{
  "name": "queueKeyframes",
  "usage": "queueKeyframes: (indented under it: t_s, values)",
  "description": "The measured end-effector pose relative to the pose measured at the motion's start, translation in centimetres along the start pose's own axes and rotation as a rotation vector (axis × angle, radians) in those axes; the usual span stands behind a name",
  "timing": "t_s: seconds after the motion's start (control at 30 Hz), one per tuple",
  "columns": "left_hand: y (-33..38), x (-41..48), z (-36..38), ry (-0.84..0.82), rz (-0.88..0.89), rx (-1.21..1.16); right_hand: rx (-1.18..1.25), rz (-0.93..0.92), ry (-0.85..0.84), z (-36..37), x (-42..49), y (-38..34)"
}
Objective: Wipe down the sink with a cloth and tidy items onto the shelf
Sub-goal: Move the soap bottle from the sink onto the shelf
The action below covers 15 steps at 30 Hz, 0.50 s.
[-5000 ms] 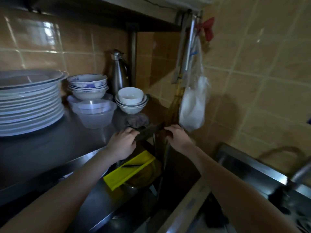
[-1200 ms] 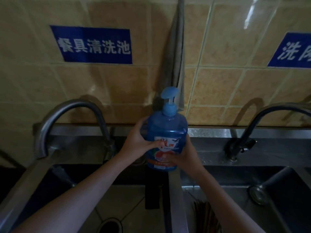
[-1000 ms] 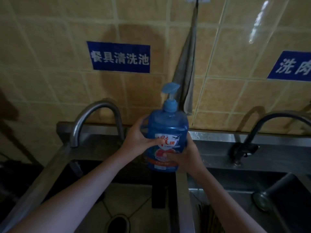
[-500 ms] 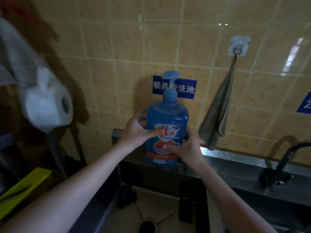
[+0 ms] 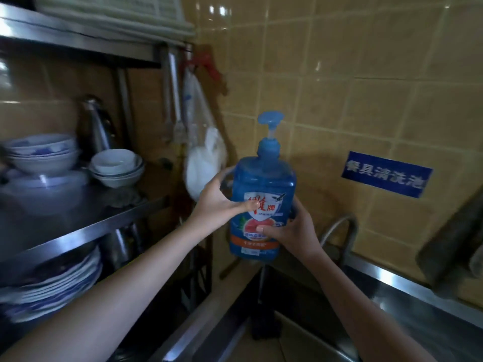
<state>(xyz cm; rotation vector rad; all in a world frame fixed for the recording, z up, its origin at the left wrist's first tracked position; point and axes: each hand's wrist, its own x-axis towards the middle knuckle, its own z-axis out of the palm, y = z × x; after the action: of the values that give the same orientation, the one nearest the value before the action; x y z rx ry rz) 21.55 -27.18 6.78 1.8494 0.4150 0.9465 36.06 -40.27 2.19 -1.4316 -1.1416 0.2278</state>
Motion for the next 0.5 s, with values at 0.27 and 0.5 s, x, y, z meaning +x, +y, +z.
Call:
queueKeyframes:
  t_s: [0.27, 0.5]
  values:
    - [-2.3, -1.4, -11.0, 0.19, 0.003, 0.113, 0.148, 0.028, -0.207, 10.9, 3.6, -1.8]
    - [-4.5, -2.9, -19.8, 0.322, -0.036, 0.155, 0.203, -0.023, -0.287, 20.6, 6.1, -2.6]
